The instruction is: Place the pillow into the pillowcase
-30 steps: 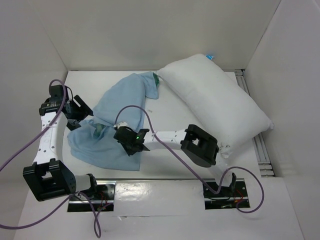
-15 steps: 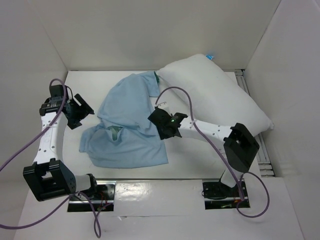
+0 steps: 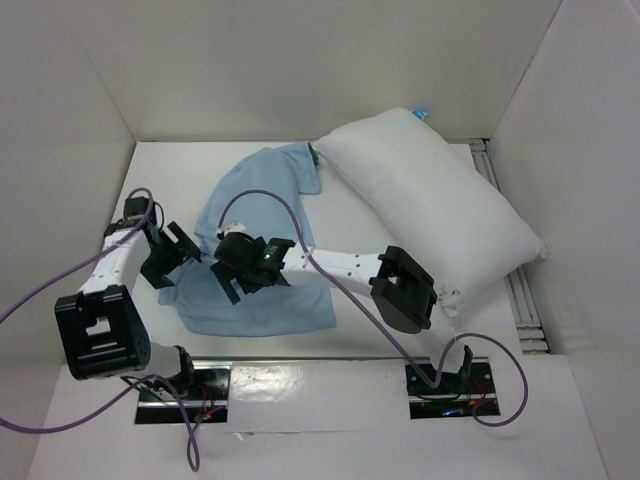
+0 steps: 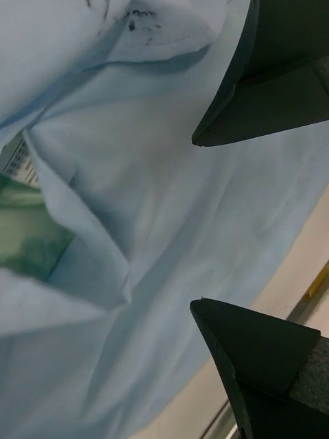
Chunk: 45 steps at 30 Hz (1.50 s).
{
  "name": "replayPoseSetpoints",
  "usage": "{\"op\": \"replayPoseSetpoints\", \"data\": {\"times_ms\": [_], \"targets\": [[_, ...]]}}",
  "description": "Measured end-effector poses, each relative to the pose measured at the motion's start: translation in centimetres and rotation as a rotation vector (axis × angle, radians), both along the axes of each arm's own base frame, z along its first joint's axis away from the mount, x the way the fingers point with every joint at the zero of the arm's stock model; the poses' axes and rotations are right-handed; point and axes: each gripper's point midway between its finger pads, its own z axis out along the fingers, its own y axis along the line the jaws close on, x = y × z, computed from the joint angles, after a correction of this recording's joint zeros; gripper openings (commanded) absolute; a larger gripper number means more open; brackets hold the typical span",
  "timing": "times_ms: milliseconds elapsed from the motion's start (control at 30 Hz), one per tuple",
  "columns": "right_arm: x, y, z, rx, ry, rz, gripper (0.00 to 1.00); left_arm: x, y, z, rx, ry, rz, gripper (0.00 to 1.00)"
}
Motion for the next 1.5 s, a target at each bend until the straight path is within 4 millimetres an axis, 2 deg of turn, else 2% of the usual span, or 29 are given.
{"op": "replayPoseSetpoints", "data": {"times_ms": [33,100,167,200,300,367,500,533,567,600,667,700,733,800,867,933,1033,1133,1267,1333,1400,1433,1500], "targets": [[0.1,-0.5,-0.8,-0.019,0.012,-0.007,0.99,-0.5,-0.2,-1.3,-0.013,0.031,0.001,0.95],[0.8,-1.7,-1.3,-0.033,0.023,-0.033,0.99,-1.6,-1.1,-3.8,-0.056,0.084,-0.002,0.71],[1.6,-3.8,-1.3,-0.044,0.029,-0.075,0.99,-2.5,-2.3,-5.5,-0.106,0.124,-0.004,0.33],[2.0,-5.5,-1.1,-0.053,0.035,-0.103,0.99,-2.6,-2.9,-6.1,-0.122,0.132,-0.016,0.00],[3.5,-11.0,0.7,-0.061,0.025,-0.211,0.99,-2.1,-6.0,-6.4,-0.163,0.120,-0.102,0.00],[4.9,-14.9,3.2,-0.040,-0.002,-0.301,0.99,-1.6,-8.9,-6.1,-0.189,0.094,-0.179,0.00],[7.8,-22.1,9.0,0.043,-0.090,-0.483,0.99,-2.0,-17.5,-4.3,-0.286,0.054,-0.403,0.00],[8.4,-23.7,10.3,0.063,-0.114,-0.525,0.99,-2.1,-19.6,-3.4,-0.307,0.036,-0.465,0.01],[9.0,-25.1,11.3,0.076,-0.134,-0.561,0.99,-2.3,-22.1,-2.1,-0.321,0.019,-0.557,0.28],[9.4,-26.3,12.2,0.084,-0.152,-0.589,0.99,-2.1,-24.6,-0.5,-0.328,0.002,-0.656,0.49],[9.7,-28.3,13.1,0.081,-0.174,-0.625,0.99,-0.4,-29.2,3.1,-0.310,-0.076,-0.828,0.81],[9.7,-28.8,13.2,0.074,-0.175,-0.632,0.99,0.7,-30.9,4.8,-0.284,-0.124,-0.881,1.00],[9.6,-29.1,13.1,0.065,-0.171,-0.629,0.99,1.5,-31.9,6.3,-0.258,-0.174,-0.917,1.00],[9.2,-29.0,12.8,0.054,-0.155,-0.608,0.99,2.3,-31.9,8.8,-0.219,-0.239,-0.937,1.00],[8.8,-28.5,12.6,0.054,-0.139,-0.582,0.99,3.0,-29.3,10.3,-0.177,-0.271,-0.898,0.93],[8.1,-27.7,12.1,0.056,-0.122,-0.545,0.99,4.2,-25.4,10.7,-0.132,-0.284,-0.813,0.87],[5.8,-25.3,10.6,0.041,-0.083,-0.455,0.99,6.0,-19.2,9.6,-0.083,-0.261,-0.642,0.91],[2.3,-21.1,9.1,0.033,-0.040,-0.327,0.99,6.7,-15.5,6.7,-0.076,-0.186,-0.530,0.96],[-3.2,-15.2,5.6,-0.007,0.021,-0.168,0.99,7.8,-15.5,2.3,-0.095,-0.096,-0.512,0.96],[-5.4,-13.4,3.2,-0.047,0.052,-0.120,0.99,8.3,-16.0,-0.1,-0.109,-0.055,-0.510,0.96],[-6.4,-12.5,1.5,-0.073,0.074,-0.111,0.99,8.6,-16.3,-2.0,-0.121,-0.019,-0.499,0.96],[-6.7,-12.3,0.0,-0.106,0.090,-0.114,0.99,8.8,-16.5,-2.7,-0.127,-0.008,-0.498,0.96],[-6.7,-12.4,-2.2,-0.152,0.113,-0.144,0.99,9.0,-17.1,-4.1,-0.144,0.012,-0.495,0.92]]}}
